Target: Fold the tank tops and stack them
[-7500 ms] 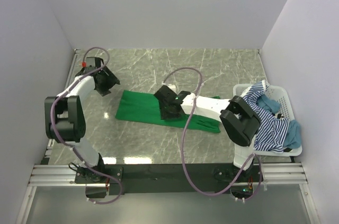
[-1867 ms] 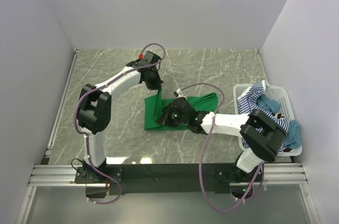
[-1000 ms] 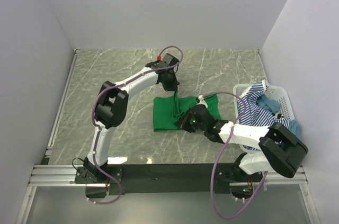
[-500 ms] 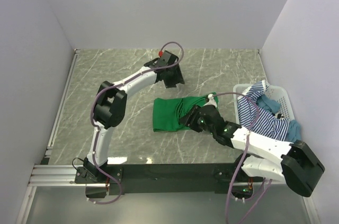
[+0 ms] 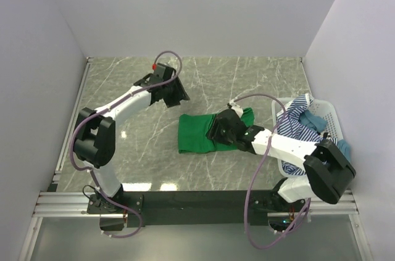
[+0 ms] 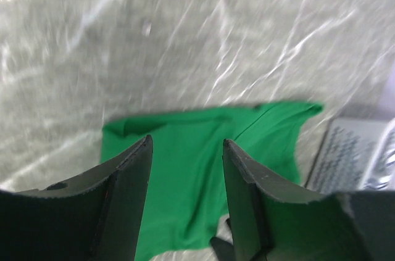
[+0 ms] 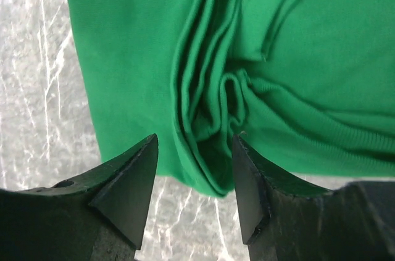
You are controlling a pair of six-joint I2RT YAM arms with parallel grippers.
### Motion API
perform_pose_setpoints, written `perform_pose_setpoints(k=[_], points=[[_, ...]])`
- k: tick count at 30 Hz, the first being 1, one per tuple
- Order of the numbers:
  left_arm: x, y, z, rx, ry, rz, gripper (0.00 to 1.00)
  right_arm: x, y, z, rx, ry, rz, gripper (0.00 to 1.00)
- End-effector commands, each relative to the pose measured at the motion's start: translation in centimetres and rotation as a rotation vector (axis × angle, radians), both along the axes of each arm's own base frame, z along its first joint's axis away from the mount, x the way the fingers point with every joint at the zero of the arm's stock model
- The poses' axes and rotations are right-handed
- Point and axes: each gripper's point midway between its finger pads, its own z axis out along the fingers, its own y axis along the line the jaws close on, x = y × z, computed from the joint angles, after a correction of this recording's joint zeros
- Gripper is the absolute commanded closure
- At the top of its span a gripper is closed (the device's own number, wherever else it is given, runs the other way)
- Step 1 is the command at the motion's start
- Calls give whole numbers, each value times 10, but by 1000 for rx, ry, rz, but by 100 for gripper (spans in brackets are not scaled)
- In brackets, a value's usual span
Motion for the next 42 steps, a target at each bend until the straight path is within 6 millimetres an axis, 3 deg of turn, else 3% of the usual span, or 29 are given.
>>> perform_pose_setpoints(k=[1,18,28,42], points=[[-10,-8,2,-20,-20,-53,45,20,-3,11,-42,-53,-16,41],[-16,-6,-4,-16,-10,-69,46,34,3,-10,-63,-33,4,41],[-17,-7,-9,-14,-1,-75,46,36,4,9,-16,-93,-3,41],[-16,-5,-9,-3,-1,-77,47,37,-1,-15,-82,-31,-24,41]])
